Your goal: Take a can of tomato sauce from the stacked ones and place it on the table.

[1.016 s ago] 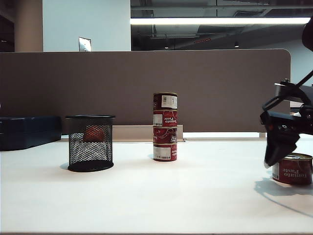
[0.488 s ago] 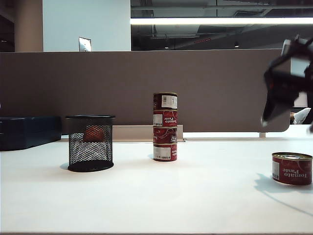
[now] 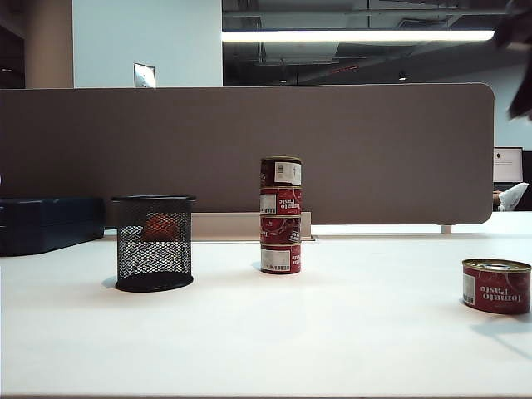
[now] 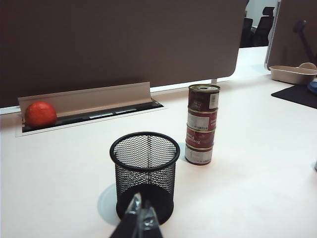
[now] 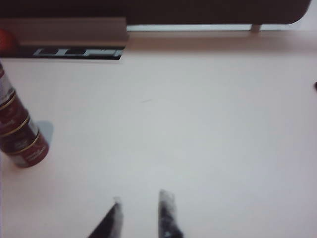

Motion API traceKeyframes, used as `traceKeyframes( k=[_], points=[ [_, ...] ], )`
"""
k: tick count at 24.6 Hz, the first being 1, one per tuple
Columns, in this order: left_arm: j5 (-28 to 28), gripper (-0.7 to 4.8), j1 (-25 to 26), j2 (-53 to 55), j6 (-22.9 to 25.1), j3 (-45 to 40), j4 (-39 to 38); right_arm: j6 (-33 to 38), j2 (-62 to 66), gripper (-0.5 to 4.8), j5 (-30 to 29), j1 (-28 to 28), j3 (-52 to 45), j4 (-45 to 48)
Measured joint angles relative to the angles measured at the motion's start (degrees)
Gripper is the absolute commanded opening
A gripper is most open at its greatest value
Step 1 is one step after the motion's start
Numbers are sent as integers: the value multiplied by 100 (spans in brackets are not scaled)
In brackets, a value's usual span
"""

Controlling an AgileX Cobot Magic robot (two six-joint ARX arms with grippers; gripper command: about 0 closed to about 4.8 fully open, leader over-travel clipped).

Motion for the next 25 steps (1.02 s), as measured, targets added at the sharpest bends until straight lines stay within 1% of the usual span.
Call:
traceKeyframes(
  k=[1,2,5,9,11,13,15,18,23,25],
  points=[
    [-46,-6,0,0,-2,0,-2,-13,-114,68,4,-50,-2,-70],
    [-101,-6,0,0,-2,0,-2,-17,-267,-3,4,-127,-4,-162],
    [-420,-6,0,0,-2,-2,0,-210,-813,-7,13,-424,-4,-442],
    [-601,-6,0,-2,-2,-2,0,-387,-1359,-7,-59,-833,0,-772],
    [-627,-6,0,-2,-2,-2,-2,-407,-1775,-7,-411,-1102,-2,-1252],
    [-776,-6,-2,-2,-2,-2,-2,-409,-1991,-7,-446,-1167,-2,-1517],
    [-1086,-6,-2,-2,-2,0,0,-409,-2225,-7,-433,-1283,-9,-1790],
    [-1458,-6,0,-2,-2,0,-2,-409,-2439,-7,-431,-1366,-116,-1880],
    [-1558,-6,0,-2,-2,-2,0,-402,-2935,-7,-433,-1364,-643,-1963],
    [-1624,-6,0,-2,-2,-2,0,-402,-3169,-7,-431,-1364,-820,-1838]
  ],
)
